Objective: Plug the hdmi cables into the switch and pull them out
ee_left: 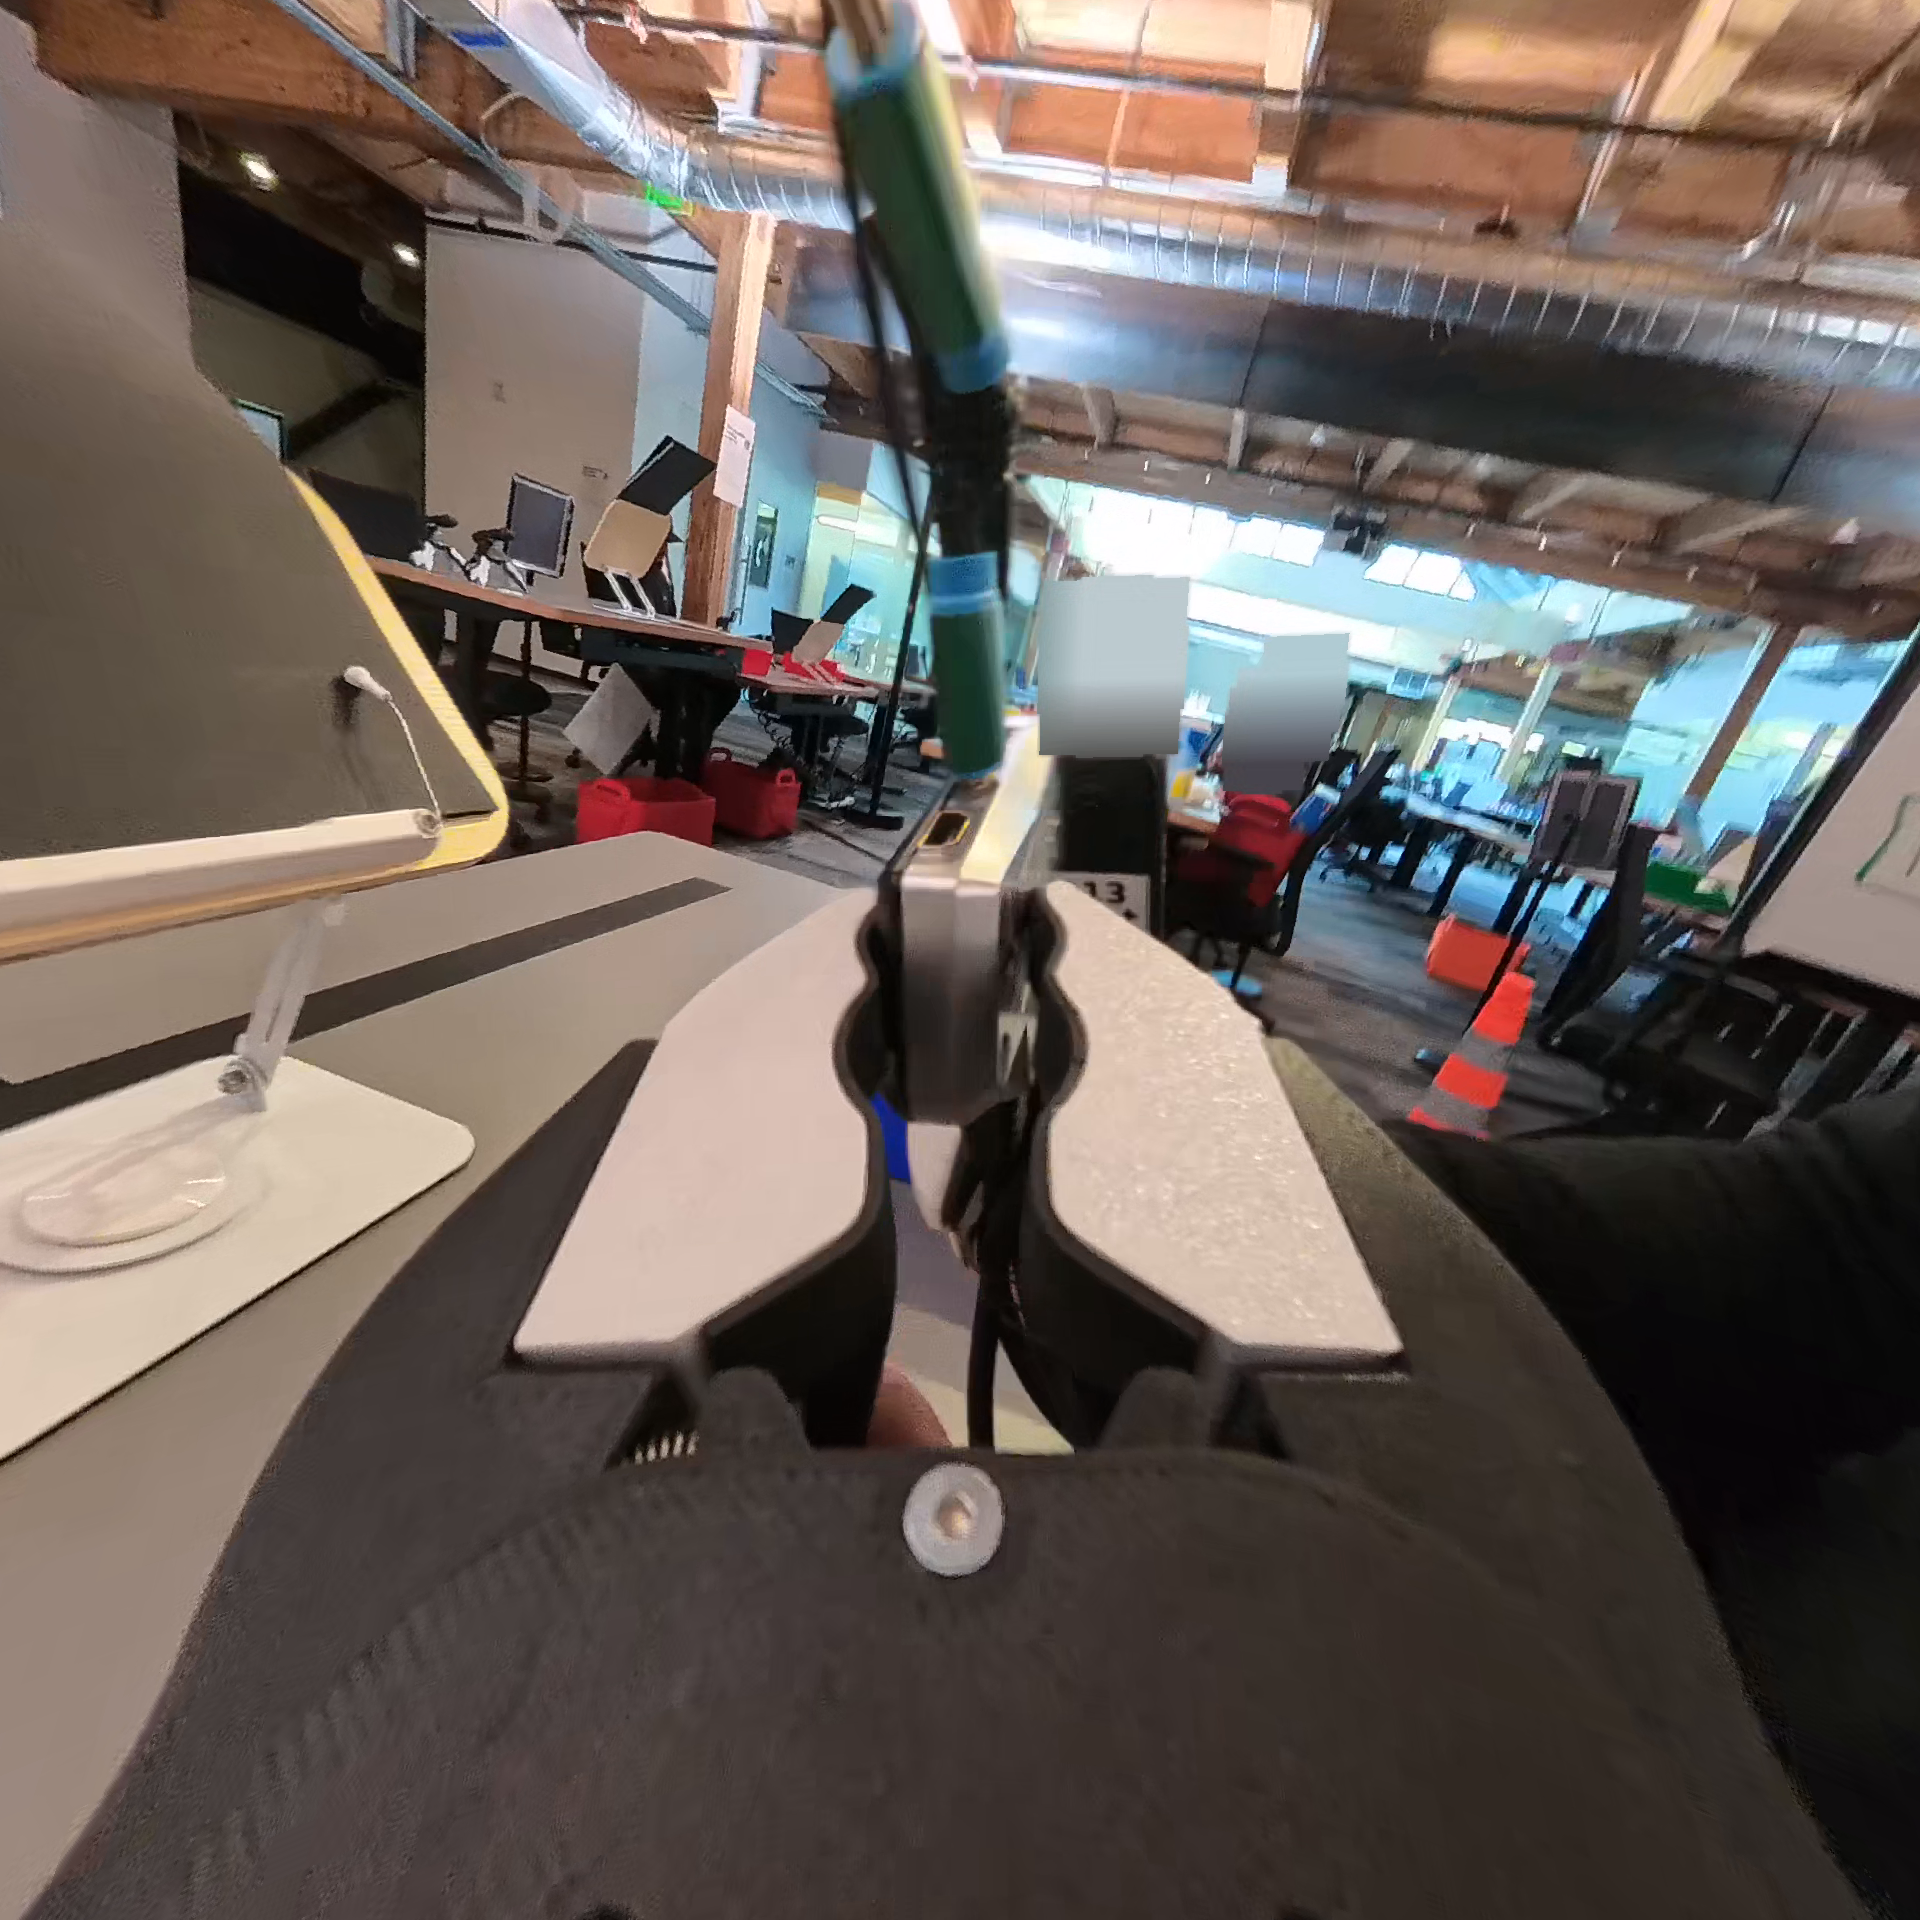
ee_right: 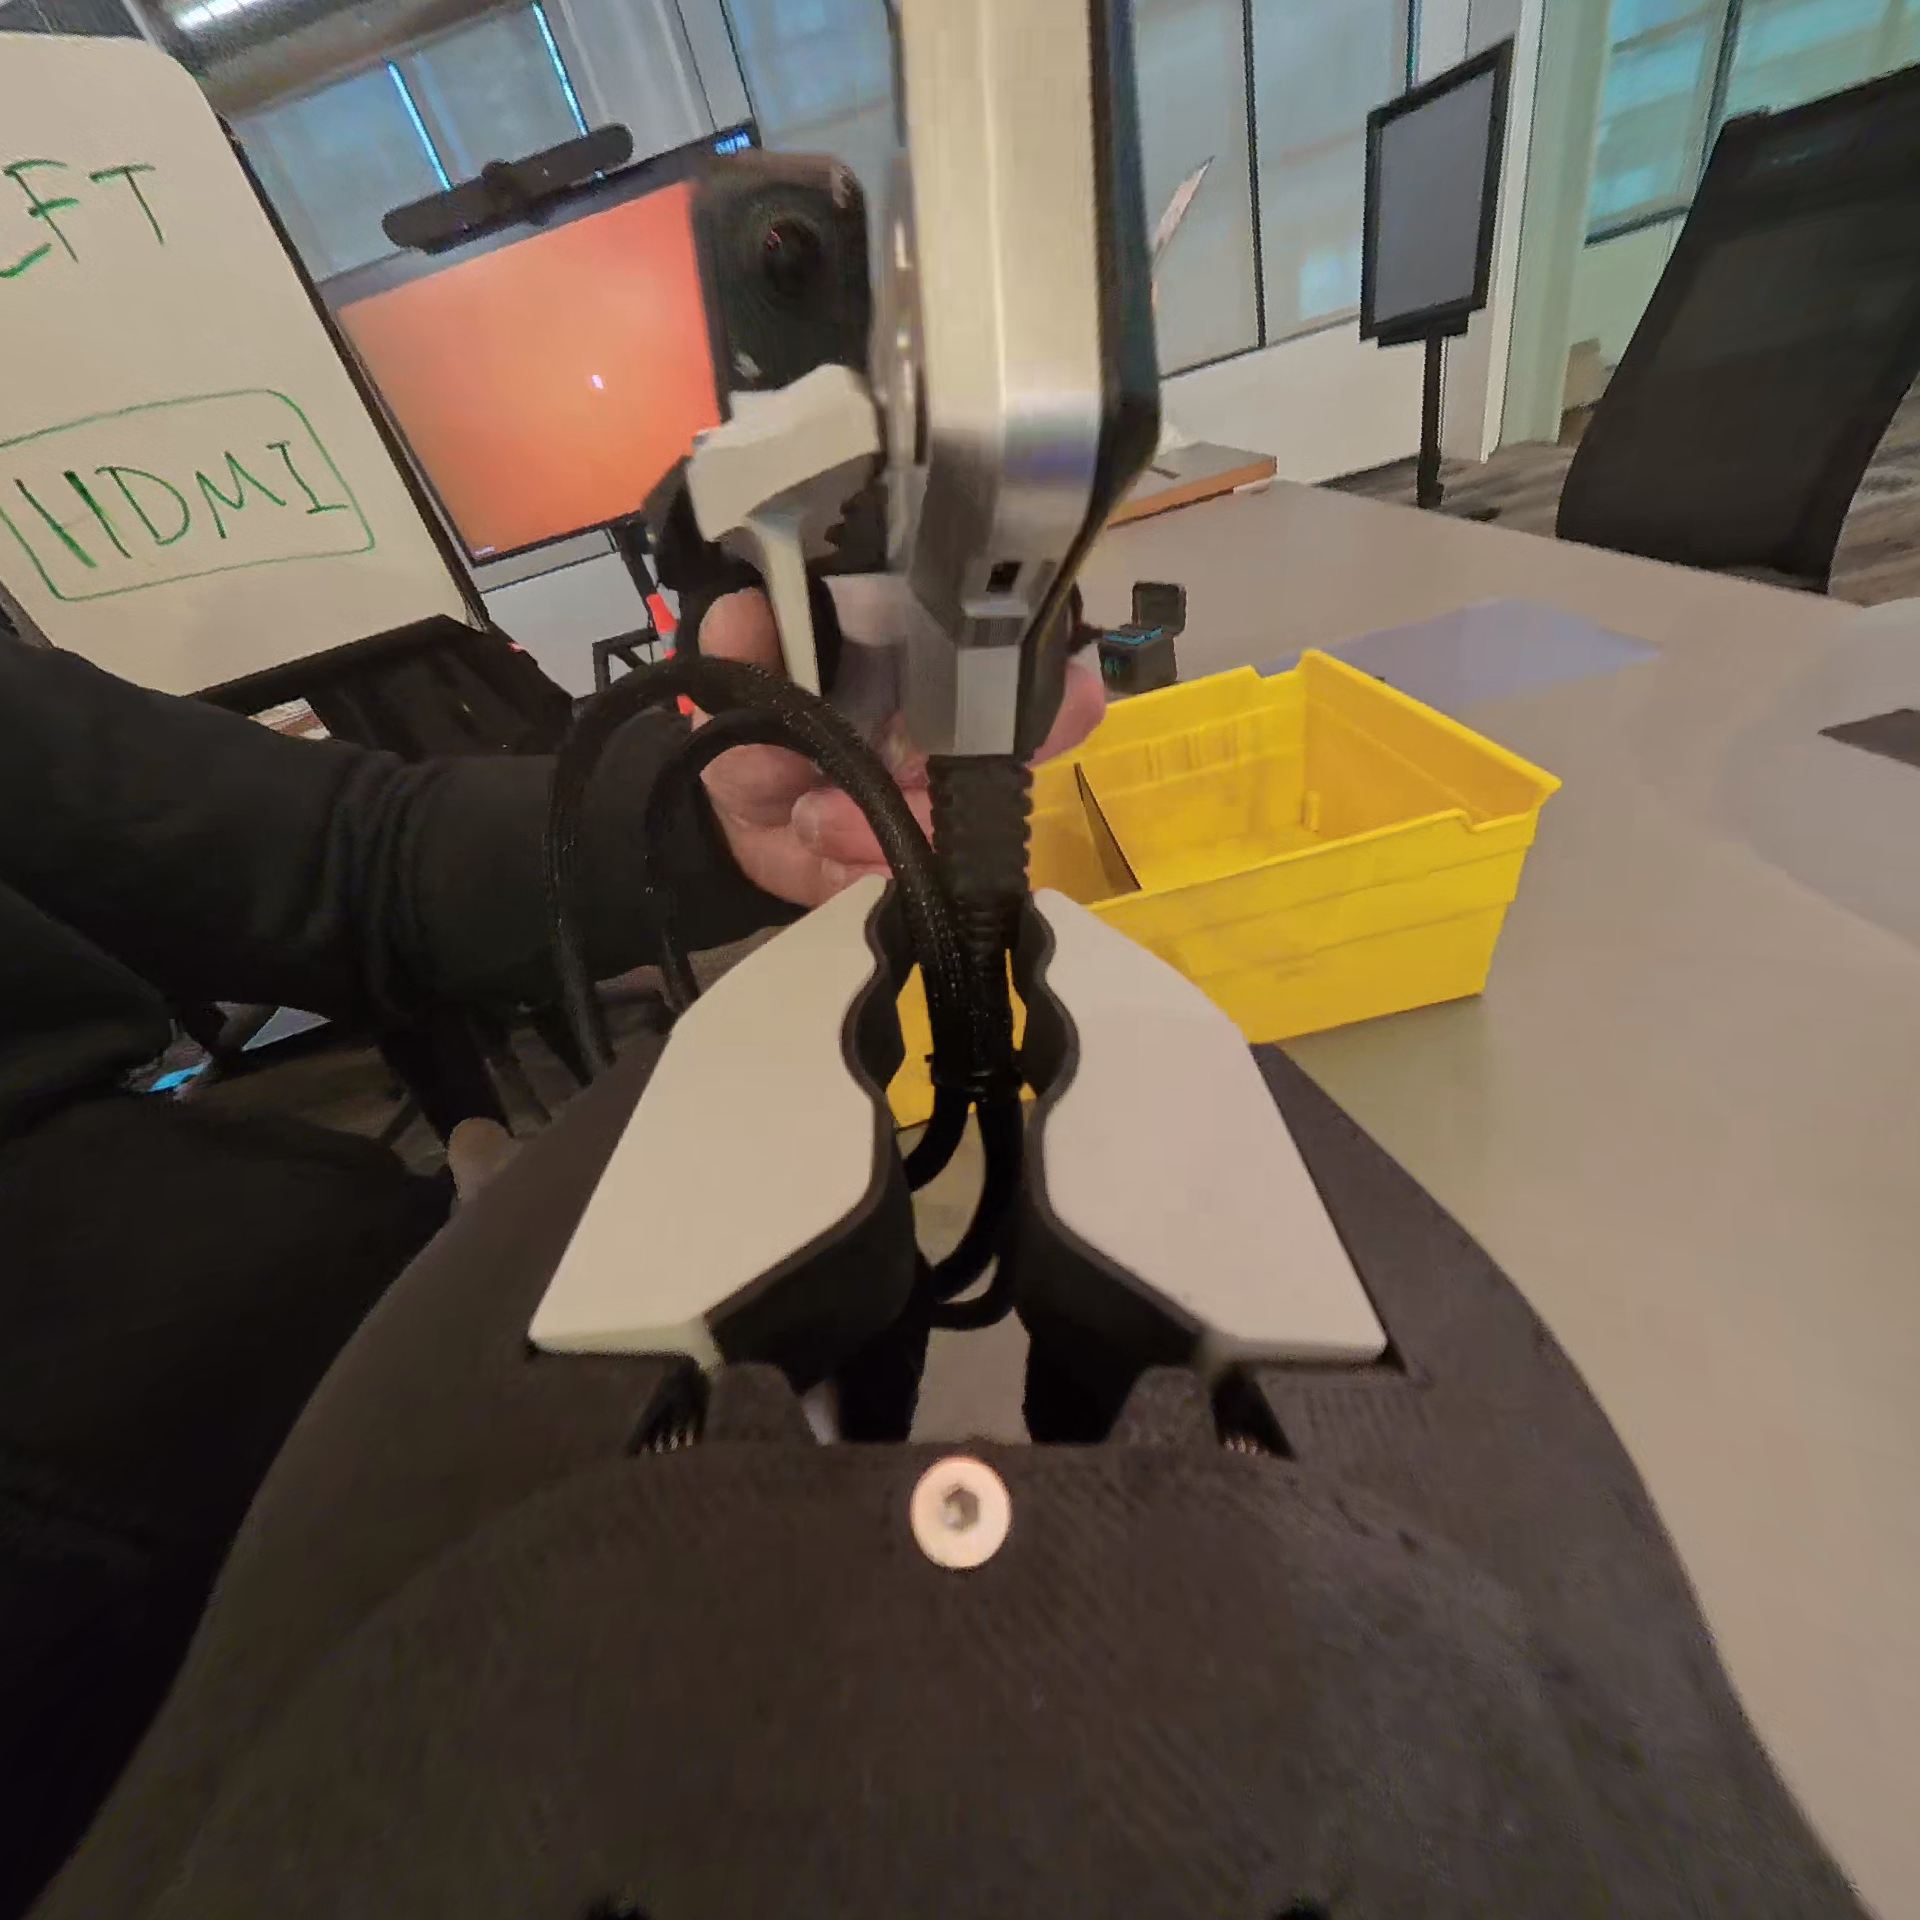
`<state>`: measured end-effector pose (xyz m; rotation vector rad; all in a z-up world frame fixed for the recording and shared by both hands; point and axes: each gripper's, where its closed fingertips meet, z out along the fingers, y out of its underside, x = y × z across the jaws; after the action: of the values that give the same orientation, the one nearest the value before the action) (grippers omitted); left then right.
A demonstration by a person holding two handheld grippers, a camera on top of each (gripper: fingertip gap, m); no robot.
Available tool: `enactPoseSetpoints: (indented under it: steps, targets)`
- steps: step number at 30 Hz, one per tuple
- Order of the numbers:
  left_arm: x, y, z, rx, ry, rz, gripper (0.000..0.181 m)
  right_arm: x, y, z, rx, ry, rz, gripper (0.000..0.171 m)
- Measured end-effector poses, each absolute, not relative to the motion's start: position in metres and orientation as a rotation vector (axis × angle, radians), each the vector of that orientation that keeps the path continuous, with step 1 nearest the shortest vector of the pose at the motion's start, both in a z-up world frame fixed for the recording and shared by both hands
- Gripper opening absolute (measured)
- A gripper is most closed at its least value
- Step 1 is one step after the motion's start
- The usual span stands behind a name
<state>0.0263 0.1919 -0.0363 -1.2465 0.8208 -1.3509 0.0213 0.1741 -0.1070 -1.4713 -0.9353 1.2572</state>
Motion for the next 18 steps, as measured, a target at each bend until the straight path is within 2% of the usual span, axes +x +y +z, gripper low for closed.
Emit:
enactPoseSetpoints:
  steps: [7,11,15,18]
  targets:
    - [0.036,0.196,-0.052,-1.26,0.931,-1.047,0.02,0.037,0.199,-0.131,-1.67,-0.877,1.107,0.026]
    - [0.035,0.206,-0.058,-1.267,0.949,-0.882,0.02,0.058,0.216,-0.144,-1.783,-0.868,0.851,0.033]
    - [0.035,0.214,-0.065,-1.259,0.982,-0.645,0.02,0.081,0.222,-0.123,-1.729,-0.847,0.664,0.033]
    - [0.04,0.216,-0.073,-1.229,1.032,-0.447,0.02,0.077,0.213,-0.1,-1.645,-0.86,0.667,0.032]
